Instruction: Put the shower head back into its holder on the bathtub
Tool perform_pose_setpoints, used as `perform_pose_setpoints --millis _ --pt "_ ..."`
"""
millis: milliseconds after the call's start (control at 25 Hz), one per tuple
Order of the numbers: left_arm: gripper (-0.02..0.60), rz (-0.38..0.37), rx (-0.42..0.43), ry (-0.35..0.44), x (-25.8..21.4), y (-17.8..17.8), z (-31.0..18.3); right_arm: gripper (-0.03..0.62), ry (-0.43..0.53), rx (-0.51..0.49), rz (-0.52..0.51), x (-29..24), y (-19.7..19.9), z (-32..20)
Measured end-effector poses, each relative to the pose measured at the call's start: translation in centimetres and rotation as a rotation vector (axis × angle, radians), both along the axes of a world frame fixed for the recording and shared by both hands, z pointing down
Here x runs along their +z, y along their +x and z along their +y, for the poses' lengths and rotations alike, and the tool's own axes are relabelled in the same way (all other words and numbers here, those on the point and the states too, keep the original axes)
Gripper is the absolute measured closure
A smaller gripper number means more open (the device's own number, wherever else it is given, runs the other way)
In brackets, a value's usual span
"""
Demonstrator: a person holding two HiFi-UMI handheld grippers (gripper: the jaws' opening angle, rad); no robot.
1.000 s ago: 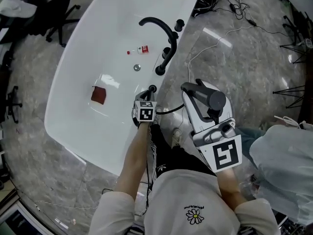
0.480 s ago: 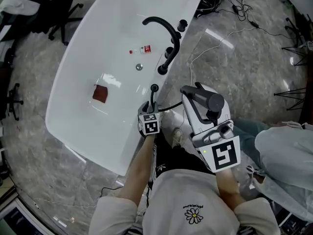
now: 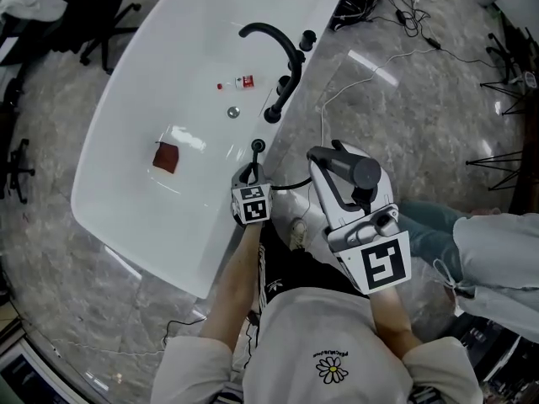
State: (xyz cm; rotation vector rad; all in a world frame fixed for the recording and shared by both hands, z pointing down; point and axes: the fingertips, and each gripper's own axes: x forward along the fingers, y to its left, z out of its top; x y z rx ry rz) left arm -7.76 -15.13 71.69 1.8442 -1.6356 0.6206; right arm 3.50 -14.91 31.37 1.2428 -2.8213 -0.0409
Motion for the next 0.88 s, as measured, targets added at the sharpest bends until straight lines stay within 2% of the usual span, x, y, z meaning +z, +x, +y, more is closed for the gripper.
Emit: perform_pose_setpoints --millis 200,400,560,640,720,880 --pt "0.525 -0.030 0.056 -0.047 0.4 -0.9 -3.0 0.457 0.006 0.021 -0.055 -0.9 -0.6 -0.9" --pt "0.522 0.012 0.123 -0.066 1.6 -0.3 -5.1 0.457 -0.021 0.010 0.010 1.0 -0.8 -1.7" --pt "0.479 -0.002 0.076 -0.022 0.7 -1.4 -4.1 0.457 -0.026 0.010 -0.003 1.0 -1.2 -2.3" --pt "0.523 0.034 0.032 -0.036 0.3 -1.2 -2.1 0.457 -0.031 0.008 -0.006 0.9 -1.2 -2.2" --pt "0.522 0.046 0.003 -0.058 1.0 -0.9 -0.1 0.457 -0.038 0.004 -0.006 0.9 -1.2 -2.1" --pt "0.495 0.020 -0.016 -0.112 2.8 -0.9 2.5 0.457 -0.037 -0.017 -0.016 0.8 -1.9 -1.7"
